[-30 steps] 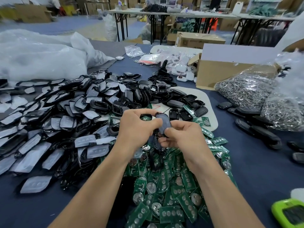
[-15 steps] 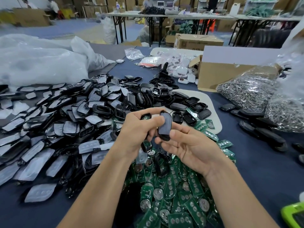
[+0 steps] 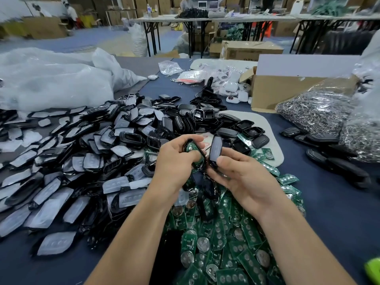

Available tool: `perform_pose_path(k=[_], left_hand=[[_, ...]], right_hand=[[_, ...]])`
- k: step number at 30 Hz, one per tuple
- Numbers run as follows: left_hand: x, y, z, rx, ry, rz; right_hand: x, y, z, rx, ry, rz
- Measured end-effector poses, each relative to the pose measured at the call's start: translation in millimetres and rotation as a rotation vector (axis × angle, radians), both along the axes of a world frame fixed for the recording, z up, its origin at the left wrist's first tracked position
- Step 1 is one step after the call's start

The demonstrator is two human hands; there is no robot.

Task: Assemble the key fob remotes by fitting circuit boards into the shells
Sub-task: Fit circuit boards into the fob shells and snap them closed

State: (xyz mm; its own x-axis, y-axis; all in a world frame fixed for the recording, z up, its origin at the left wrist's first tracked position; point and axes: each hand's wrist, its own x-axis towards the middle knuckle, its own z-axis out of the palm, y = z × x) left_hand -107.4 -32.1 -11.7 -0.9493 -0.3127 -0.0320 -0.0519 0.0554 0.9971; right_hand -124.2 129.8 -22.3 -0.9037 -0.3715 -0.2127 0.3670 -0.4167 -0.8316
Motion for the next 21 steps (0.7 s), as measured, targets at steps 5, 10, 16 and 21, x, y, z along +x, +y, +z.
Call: perform_pose_path(k=[5, 10, 16, 21], left_hand=[[1.4, 3.4, -3.2, -0.094, 0.020, -0.010], [-1.0, 6.6, -5.8, -0.109, -0.006, -0.029], [-2.5, 7.8, -6.9, 0.113, -0.077, -0.173], [-1.0, 6.5, -3.8, 0.276, -0.085, -0.316]], right_hand=[[7.8, -6.6, -3.3, 0.289, 0.257, -0.132], [8.6, -6.7, -7.2, 0.556, 0.436, -0.183], [8.8, -7.4, -7.5, 0.704, 0.495, -0.241], [7.4, -4.2, -7.0, 0.803, 0.587, -0.285]])
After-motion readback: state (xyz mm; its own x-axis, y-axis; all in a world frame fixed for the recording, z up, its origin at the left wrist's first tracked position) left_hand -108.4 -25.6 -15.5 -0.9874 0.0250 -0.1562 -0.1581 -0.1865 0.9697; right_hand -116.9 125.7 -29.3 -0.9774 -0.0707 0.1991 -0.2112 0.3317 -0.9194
